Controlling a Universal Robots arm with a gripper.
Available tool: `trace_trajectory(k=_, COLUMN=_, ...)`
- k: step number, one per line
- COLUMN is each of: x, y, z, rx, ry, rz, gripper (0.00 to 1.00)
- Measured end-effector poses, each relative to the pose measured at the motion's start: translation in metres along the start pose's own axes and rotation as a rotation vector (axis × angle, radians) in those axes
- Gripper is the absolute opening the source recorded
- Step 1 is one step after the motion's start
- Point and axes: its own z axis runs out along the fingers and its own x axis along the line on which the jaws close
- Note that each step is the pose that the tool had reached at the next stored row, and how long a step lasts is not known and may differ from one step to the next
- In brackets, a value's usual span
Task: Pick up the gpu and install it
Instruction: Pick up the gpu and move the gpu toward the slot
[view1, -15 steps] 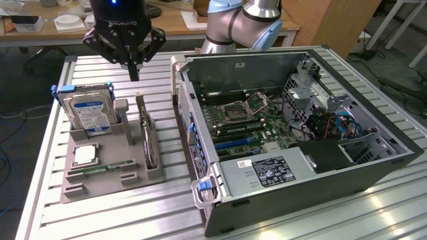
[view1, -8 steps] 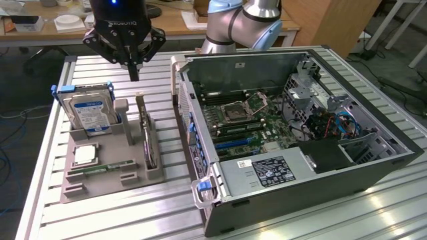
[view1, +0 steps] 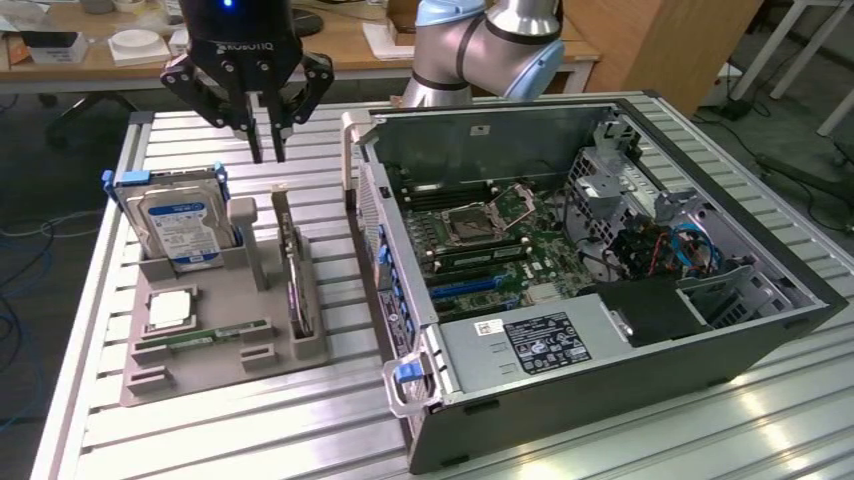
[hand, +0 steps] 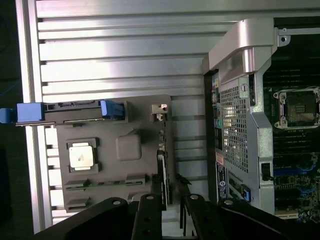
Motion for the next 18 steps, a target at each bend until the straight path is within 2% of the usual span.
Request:
trace_trajectory(k=2, x=0.0000, y=0.0000, z=0.0000, rx=0.0000, ry=0.0000, rz=0.000, gripper=0.35)
trace_trajectory(k=4, x=0.0000, y=0.0000, z=0.0000, rx=0.0000, ry=-0.0001, rz=0.000, gripper=0.35)
trace_trajectory(k=6, x=0.0000, y=0.0000, z=0.0000, rx=0.0000, ry=0.0000, rz=0.000, gripper=0.47)
trace_trajectory(k=7, x=0.0000, y=0.0000, z=0.0000, rx=0.0000, ry=0.0000, rz=0.000, gripper=0.47)
trace_trajectory(k=9, x=0.0002, y=-0.0012, z=-0.0001, rx=0.0000, ry=0.0001, rz=0.000, gripper=0.59)
trace_trajectory(k=13, x=0.0000, y=-0.0018, z=0.0008, rx=-0.0006, ry=0.0016, rz=-0.039, gripper=0.59)
trace_trajectory(k=18, x=0.0000, y=-0.0030, z=0.0070, rx=-0.0011, ry=0.0030, rz=-0.062, gripper=0.59)
